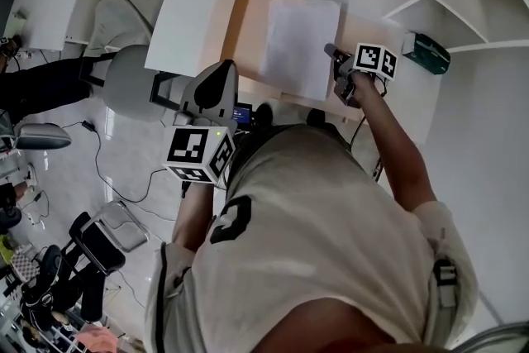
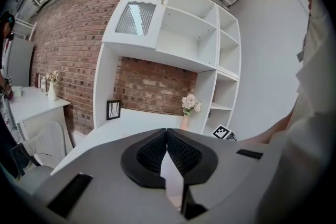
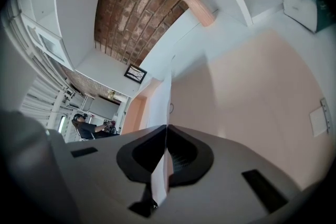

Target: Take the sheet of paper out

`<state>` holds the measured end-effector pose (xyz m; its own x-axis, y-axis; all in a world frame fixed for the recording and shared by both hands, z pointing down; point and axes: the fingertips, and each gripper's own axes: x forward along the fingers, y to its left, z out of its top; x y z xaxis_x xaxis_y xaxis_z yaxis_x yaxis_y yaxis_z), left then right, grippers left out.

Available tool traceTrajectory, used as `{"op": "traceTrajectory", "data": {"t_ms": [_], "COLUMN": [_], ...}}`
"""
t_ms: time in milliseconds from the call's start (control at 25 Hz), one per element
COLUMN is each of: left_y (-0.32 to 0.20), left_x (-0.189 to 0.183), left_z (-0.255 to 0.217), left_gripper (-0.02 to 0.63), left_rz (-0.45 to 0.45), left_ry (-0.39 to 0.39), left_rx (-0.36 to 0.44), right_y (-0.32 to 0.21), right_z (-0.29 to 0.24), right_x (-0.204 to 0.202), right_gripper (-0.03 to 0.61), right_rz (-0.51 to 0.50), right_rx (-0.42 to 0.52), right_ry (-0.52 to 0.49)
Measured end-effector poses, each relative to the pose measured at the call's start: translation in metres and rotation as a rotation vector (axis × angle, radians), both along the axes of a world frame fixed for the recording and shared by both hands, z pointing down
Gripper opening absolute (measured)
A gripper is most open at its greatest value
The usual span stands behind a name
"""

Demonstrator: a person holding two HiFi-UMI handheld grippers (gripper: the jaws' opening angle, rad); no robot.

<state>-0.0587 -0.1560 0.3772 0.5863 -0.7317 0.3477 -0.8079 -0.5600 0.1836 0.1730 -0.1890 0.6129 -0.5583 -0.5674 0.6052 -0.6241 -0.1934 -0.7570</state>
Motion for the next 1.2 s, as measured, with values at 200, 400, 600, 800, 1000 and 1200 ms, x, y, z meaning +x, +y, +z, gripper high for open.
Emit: {"op": "traceTrajectory", "data": {"t_ms": [200,400,600,800,1000,1200], "left_y": [0.000,0.001,0.004,0.005,0.007,0.006], "left_x": [0.009,0.010,0.016,0.025,0.036,0.054], "left_z": [0.003,0.006,0.006,0.005,0.005,0.005], "left_gripper": [0.017,0.017,0.017,0.017,0.017,0.017], "left_rz": [0.018,0.020,0.035,0.064,0.084,0.113], "left_ry": [0.001,-0.003,-0.006,-0.007,-0.009,-0.006], "left_rx": [-0.014,-0.014,-0.011,-0.012,-0.015,-0.013], "right_y": [0.006,0.013,0.019,0.025,0.033,0.039], "right_z": [0.000,-0.001,-0.002,-0.004,-0.006,-0.009], "right_x": [0.012,0.019,0.024,0.032,0.044,0.062], "right_gripper": [0.026,0.026,0.026,0.026,0.026,0.026], "right_rz": [0.035,0.082,0.104,0.122,0.134,0.162], "right_rx": [0.000,0.011,0.016,0.025,0.020,0.028], "right_ry": [-0.025,-0.062,-0.081,-0.080,-0.073,-0.070]}}
